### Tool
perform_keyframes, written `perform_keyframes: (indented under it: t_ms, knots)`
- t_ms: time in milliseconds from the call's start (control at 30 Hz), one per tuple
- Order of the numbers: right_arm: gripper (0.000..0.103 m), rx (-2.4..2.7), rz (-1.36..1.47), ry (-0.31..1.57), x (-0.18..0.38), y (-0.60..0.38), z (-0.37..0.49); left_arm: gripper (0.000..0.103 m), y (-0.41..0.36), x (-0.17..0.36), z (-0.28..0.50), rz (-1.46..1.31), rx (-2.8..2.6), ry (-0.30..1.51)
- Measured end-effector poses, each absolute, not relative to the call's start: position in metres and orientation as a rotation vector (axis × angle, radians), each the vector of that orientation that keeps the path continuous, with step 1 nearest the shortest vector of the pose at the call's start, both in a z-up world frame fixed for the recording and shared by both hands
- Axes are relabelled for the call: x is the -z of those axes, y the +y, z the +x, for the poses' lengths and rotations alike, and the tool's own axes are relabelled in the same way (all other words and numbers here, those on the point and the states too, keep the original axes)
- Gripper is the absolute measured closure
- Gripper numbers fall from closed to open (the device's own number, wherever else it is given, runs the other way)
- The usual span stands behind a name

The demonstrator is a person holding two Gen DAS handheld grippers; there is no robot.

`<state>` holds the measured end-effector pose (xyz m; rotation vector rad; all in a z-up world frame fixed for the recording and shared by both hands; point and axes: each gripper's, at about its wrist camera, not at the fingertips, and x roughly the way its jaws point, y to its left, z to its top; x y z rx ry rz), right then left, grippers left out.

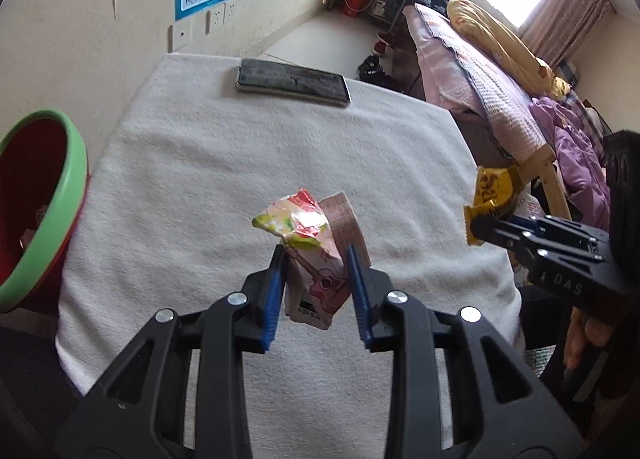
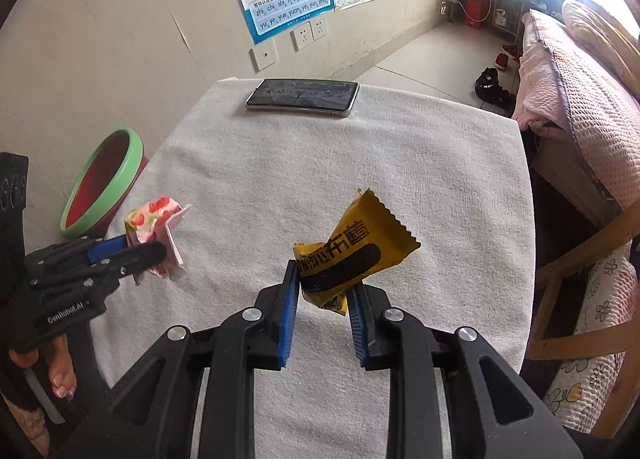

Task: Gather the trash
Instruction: 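Carry the strawberry wrapper to the bin with the left tool while the right tool carries the yellow wrapper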

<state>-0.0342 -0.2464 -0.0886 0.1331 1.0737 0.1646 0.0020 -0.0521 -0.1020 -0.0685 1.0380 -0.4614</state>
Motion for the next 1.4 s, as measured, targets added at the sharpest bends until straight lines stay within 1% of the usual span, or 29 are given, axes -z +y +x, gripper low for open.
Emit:
perform_keyframes:
  t_ms: [200,500,1067,1400]
  knots:
    - [0.08,-0.195,0.13,1.052,0.084,-0.231,-0.036,0.073,-0.033,0.082,0.004,-0.079,0.4,0.972]
    - [0.08,-0.248,0.137,1.039,0.08,-0.207,-0.038,0.073,-0.009,0.07,0.005,-0.109,0.34,0.931]
    - [0.079,-0.386,0.122,1.017,0.067,-0.151,-0.028,0.073,0.034,0.065,0.014,-0.147,0.234,0.892]
    - [0.079,-0.501,0.088,0.984,0.05,-0.098,-0.017,0.073,0.084,0.063,0.022,-0.211,0.123,0.87]
